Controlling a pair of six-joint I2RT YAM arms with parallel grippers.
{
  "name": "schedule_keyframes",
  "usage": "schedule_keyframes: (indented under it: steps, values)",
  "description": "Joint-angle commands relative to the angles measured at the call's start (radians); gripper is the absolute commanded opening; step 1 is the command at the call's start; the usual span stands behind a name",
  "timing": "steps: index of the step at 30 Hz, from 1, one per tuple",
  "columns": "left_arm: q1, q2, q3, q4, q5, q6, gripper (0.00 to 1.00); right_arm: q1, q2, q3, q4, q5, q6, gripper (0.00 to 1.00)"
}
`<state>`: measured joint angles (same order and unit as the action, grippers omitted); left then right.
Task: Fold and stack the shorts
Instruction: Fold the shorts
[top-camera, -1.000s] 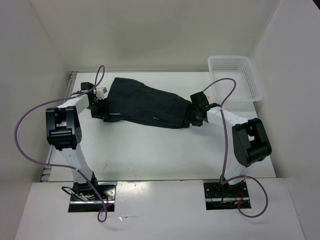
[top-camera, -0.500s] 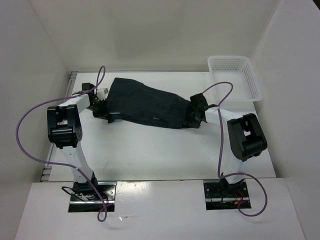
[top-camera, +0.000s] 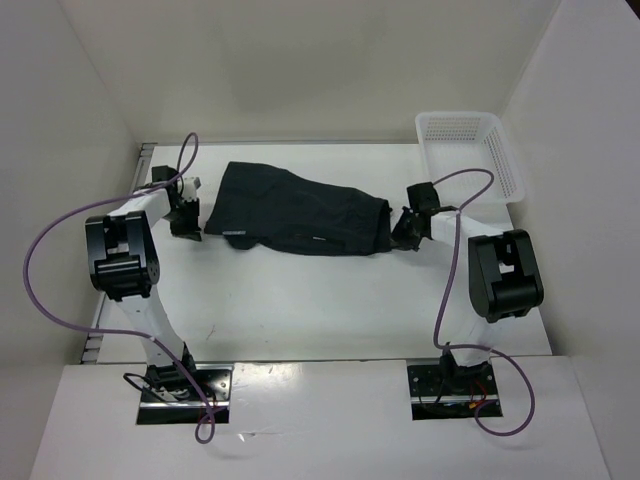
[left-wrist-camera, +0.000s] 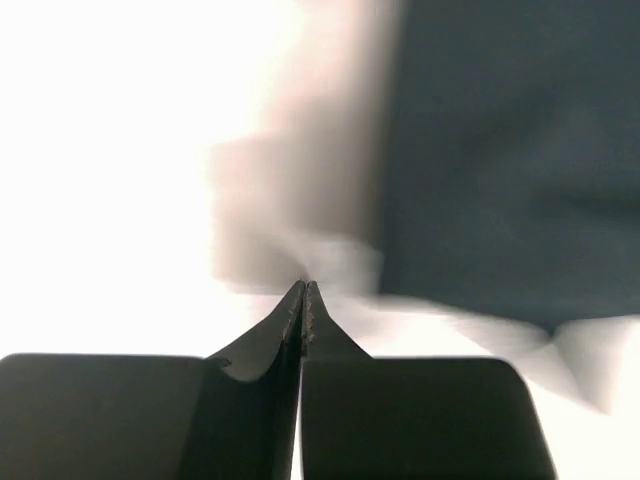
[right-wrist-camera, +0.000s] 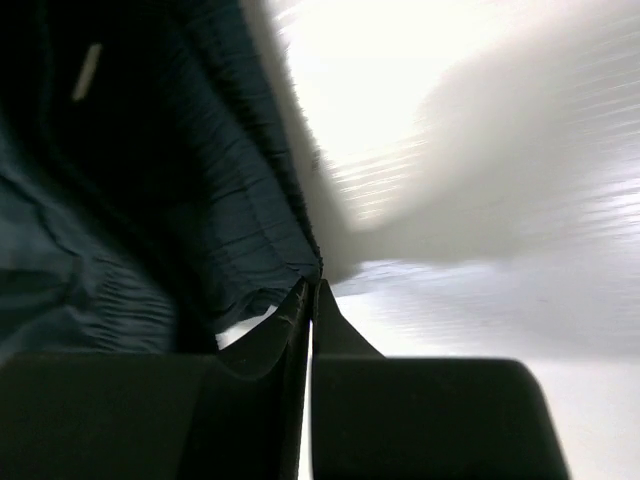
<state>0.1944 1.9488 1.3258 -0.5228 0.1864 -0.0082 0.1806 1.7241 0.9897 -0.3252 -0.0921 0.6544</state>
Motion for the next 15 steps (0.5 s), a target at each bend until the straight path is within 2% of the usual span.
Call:
schedule_keyframes:
  steps: [1,4,7,8,9,13,15]
  values:
    - [0.020,-0.051,-0.011,0.007,-0.119,0.008,0.00,-0.027,-0.044,-0.007,-0.054,0.043,-0.035,0.00]
    - [0.011,-0.051,-0.020,-0.014,-0.062,0.008,0.00,-0.027,-0.026,-0.006,-0.044,0.002,-0.044,0.03]
    - [0.002,-0.060,-0.040,-0.025,-0.016,0.008,0.03,-0.027,-0.021,-0.006,-0.044,0.002,-0.044,0.15]
    - [0.002,-0.070,-0.040,-0.034,-0.016,0.008,0.05,-0.027,-0.030,-0.006,-0.044,0.002,-0.053,0.21]
    - [0.002,-0.070,-0.040,-0.034,-0.016,0.008,0.07,-0.027,-0.040,-0.006,-0.055,0.002,-0.053,0.40]
    - [0.002,-0.112,-0.040,-0.075,0.008,0.008,0.17,-0.027,-0.109,0.015,-0.138,0.073,-0.072,0.73]
    - [0.002,-0.139,-0.051,-0.075,0.021,0.008,0.24,-0.027,-0.171,0.015,-0.159,0.113,-0.061,0.74]
